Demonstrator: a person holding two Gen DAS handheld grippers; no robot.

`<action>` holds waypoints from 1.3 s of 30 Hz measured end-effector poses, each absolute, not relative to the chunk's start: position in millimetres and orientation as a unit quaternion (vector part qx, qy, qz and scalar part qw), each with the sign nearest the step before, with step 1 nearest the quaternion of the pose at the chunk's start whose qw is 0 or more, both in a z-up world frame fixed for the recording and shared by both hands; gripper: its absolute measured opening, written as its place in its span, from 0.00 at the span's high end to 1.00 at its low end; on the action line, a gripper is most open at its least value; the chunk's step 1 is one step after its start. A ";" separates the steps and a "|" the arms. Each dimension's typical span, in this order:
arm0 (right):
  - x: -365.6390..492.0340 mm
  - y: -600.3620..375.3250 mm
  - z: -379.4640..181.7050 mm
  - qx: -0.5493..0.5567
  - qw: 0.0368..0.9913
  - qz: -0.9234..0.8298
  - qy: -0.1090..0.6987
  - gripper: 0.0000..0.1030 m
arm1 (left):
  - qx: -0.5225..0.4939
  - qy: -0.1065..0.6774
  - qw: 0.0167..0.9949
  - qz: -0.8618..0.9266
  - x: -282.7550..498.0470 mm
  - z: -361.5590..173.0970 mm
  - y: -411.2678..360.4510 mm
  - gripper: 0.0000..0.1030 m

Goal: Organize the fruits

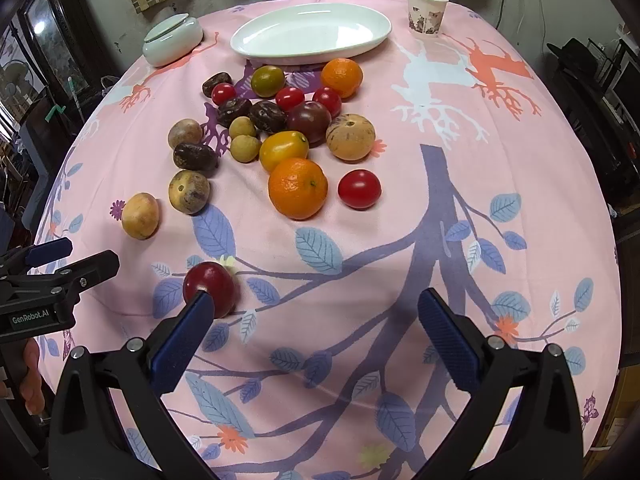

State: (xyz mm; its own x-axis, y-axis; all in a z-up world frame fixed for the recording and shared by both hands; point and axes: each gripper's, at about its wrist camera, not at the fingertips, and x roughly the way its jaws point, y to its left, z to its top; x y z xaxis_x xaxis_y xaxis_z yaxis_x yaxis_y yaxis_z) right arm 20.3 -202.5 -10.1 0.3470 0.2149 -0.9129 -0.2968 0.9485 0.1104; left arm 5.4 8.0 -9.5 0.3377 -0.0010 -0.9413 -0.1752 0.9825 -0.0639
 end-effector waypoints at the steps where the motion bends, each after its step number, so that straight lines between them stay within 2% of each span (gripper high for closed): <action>1: 20.0 -202.6 -10.1 -0.037 0.820 0.156 0.550 0.01 | -0.076 0.573 0.814 0.053 5.2 -9.4 7.9 0.02; 39: 17.3 -203.1 -12.6 -0.035 0.816 0.156 0.555 0.01 | -0.070 0.577 0.812 0.051 5.1 -12.6 2.4 0.02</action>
